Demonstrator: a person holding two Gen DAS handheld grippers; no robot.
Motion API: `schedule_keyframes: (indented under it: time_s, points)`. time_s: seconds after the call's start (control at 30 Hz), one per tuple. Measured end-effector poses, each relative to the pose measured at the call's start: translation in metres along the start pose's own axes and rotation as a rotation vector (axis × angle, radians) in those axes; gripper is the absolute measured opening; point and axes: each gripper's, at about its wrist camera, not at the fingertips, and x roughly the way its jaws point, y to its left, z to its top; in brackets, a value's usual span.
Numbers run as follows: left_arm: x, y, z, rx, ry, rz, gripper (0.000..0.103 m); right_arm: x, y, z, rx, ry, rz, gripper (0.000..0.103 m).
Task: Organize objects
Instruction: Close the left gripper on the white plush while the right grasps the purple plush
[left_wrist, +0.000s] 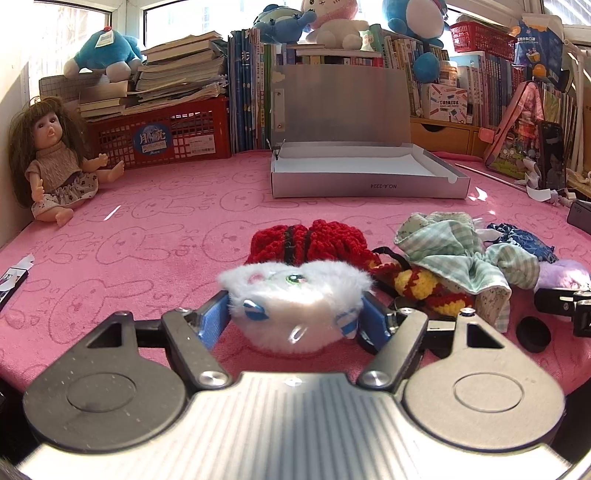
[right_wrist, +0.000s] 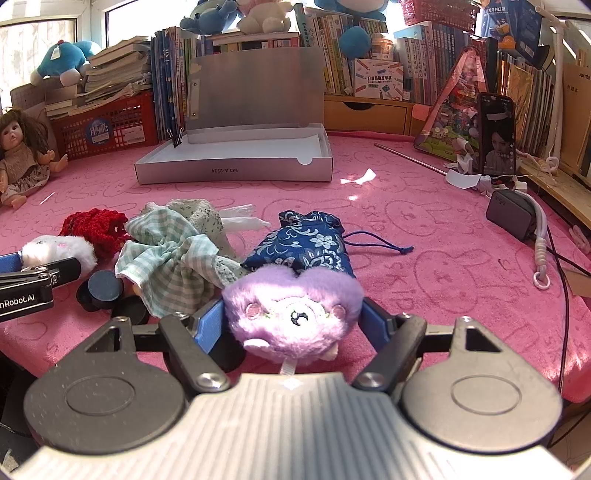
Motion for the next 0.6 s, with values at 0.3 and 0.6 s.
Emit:
schedule_keyframes:
  time_s: [0.3,0.6]
  points:
    - [0.011,-0.003,-0.002,0.027,-0.001,0.025,0.091,0.005,-0.002,-0.002,0.015,0.015,-0.005,0.079]
    - [0.021,-0.004,-0.002,0.026,-0.036,0.034,0.095,0.009,-0.003,-0.002,0.014,0.018,-0.012,0.082]
